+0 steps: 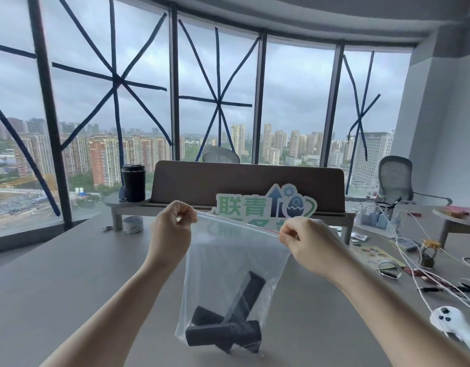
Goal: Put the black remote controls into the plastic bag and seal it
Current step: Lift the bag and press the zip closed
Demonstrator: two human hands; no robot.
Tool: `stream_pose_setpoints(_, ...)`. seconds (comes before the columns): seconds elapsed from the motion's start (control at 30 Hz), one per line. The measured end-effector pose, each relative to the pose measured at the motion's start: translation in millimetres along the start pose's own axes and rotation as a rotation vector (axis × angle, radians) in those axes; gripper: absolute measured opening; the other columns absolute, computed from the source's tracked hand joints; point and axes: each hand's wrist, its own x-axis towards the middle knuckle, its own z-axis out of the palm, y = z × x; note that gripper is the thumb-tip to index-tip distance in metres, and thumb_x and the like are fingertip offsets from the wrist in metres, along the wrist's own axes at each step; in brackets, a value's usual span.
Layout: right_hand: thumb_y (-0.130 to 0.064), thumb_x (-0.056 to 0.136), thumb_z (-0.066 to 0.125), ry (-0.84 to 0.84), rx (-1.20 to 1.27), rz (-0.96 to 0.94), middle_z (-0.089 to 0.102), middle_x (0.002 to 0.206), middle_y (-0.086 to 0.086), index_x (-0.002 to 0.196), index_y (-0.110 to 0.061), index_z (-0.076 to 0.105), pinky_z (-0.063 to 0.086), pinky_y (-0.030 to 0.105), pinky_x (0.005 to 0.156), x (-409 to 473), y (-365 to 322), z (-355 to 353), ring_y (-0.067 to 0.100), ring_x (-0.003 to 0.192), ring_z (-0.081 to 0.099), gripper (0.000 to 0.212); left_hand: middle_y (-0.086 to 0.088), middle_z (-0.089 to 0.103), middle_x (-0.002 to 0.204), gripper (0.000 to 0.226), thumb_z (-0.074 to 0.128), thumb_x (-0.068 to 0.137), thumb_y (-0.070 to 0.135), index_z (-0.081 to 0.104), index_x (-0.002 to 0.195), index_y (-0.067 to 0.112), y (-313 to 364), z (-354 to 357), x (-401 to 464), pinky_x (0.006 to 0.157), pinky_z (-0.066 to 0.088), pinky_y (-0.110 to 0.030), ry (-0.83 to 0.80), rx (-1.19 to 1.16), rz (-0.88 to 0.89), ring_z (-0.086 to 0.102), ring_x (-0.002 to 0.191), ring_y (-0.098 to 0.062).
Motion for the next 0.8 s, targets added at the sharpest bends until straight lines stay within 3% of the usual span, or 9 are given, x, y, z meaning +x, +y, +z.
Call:
stream_pose_setpoints(0.13, -0.027, 0.091, 0.058, 0.006, 0.008, -0.009, 0.054, 0.070, -0.012, 0.078, -0.024, 0.064, 0.045, 0.031, 0.067, -1, 0, -1, 0.019, 0.075, 0.058, 0.015, 0.007, 0.063, 0.069, 0.019, 0.050, 0.082, -0.007, 0.064, 0.075, 0.004, -4, -6, 2, 0.053, 0.039, -0.010, 0.024, 0.001, 0.004, 0.054, 0.059, -0.001)
stream_pose_setpoints(0.3, -0.022, 0.091, 0.059, 0.036, 0.010, -0.028, 0.062, 0.076, -0.006, 0.074, -0.016, 0.062, 0.046, 0.031, 0.065, 3, -4, -2, 0.020, 0.075, 0.060, 0.019, 0.005, 0.062, 0.061, 0.027, 0.053, 0.083, -0.002, 0.060, 0.065, 0.017, -18, -7, 10, 0.050, 0.039, -0.030, 0.026, -0.064, -0.048, 0.050, 0.049, -0.017)
stream_pose_setpoints(0.4, -0.023, 0.090, 0.062, 0.110, 0.005, -0.065, 0.065, 0.076, -0.001, 0.072, -0.013, 0.063, 0.049, 0.034, 0.065, 10, -10, -1, 0.022, 0.072, 0.060, 0.021, -0.003, 0.063, 0.068, 0.030, 0.051, 0.086, 0.000, 0.057, 0.064, 0.020, -24, -11, 18, 0.045, 0.036, -0.024, 0.022, -0.144, -0.062, 0.045, 0.037, -0.015)
stream_pose_setpoints(0.53, -0.020, 0.089, 0.063, 0.140, 0.070, -0.087, 0.064, 0.071, -0.003, 0.069, -0.012, 0.059, 0.050, 0.037, 0.063, 36, -18, 27, 0.022, 0.069, 0.058, 0.022, -0.006, 0.061, 0.075, 0.019, 0.048, 0.091, 0.001, 0.055, 0.075, 0.008, -47, -17, 32, 0.034, 0.043, -0.024, -0.027, -0.187, -0.132, 0.054, 0.034, -0.011)
stream_pose_setpoints(0.7, -0.018, 0.091, 0.059, 0.060, 0.234, 0.076, 0.072, 0.068, 0.000, 0.070, -0.018, 0.065, 0.045, 0.027, 0.057, 114, -36, 95, 0.016, 0.063, 0.064, 0.022, -0.007, 0.059, 0.080, 0.018, 0.044, 0.094, 0.003, 0.054, 0.079, 0.008, -106, -16, 82, 0.044, 0.055, -0.028, -0.054, -0.249, -0.282, 0.068, 0.049, -0.017)
stream_pose_setpoints(0.8, -0.014, 0.091, 0.059, 0.078, 0.413, 0.151, 0.073, 0.063, 0.002, 0.066, -0.016, 0.066, 0.054, 0.030, 0.049, 167, -57, 129, 0.011, 0.040, 0.058, 0.026, -0.009, 0.061, 0.079, 0.027, 0.043, 0.093, 0.000, 0.053, 0.073, 0.015, -132, -22, 128, 0.054, 0.056, -0.031, -0.005, -0.265, -0.291, 0.068, 0.055, -0.019)
